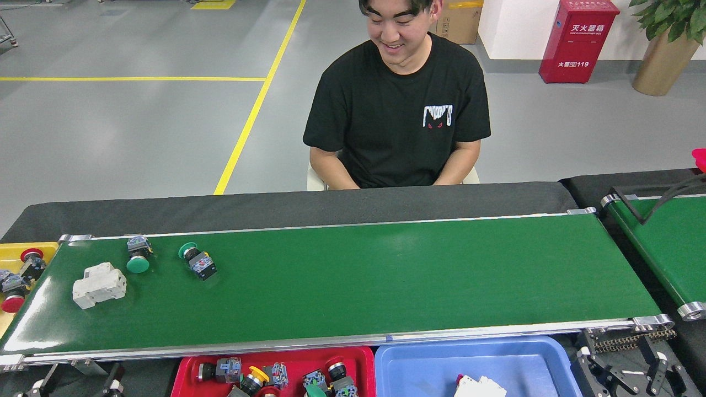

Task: Pick switch part from conveyor to tray

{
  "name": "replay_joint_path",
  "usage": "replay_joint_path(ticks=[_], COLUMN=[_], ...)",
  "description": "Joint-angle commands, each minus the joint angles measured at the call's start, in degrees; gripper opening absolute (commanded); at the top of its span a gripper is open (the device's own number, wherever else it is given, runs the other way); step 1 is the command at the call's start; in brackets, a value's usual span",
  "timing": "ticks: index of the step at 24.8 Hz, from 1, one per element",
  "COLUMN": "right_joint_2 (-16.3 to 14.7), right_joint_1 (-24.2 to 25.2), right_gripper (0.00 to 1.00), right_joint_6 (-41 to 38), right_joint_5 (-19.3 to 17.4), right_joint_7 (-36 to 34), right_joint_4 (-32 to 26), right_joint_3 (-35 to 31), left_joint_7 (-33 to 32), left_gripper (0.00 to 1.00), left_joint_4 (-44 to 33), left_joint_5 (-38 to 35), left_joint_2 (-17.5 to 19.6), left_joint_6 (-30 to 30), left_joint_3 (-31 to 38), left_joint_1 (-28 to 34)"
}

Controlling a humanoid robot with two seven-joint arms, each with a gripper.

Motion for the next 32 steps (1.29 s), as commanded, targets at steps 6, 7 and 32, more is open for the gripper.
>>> replay_joint_path(ticks=[6, 7, 32], right_joint_2=[-0.68, -0.68, 0.91], right_joint_1=[1.29, 1.38, 3.05], right_gripper=[1.0, 1.0, 0.99], right_joint_6=[-3.16, -3.16, -2.63], right_joint_5=[0.0, 0.0, -0.35], right_joint_7=[0.28, 0.28, -2.62], right_joint_4=[-0.68, -0.68, -0.86], right_joint_3=[0.92, 1.01, 1.18], left_joint_7=[-6.31, -6.31, 4.76], left_gripper=[0.99, 0.99, 0.6], left_joint_4=[10.34, 12.28, 51.57], left_joint_5=[-2.19, -2.63, -3.77], left_joint_2=[0.96, 0.96, 7.81], left_joint_6=[4.61, 5.14, 27.82], left_joint_3=[-4.98, -5.86, -23.35], left_joint_1=[-12.52, -14.1, -40.29])
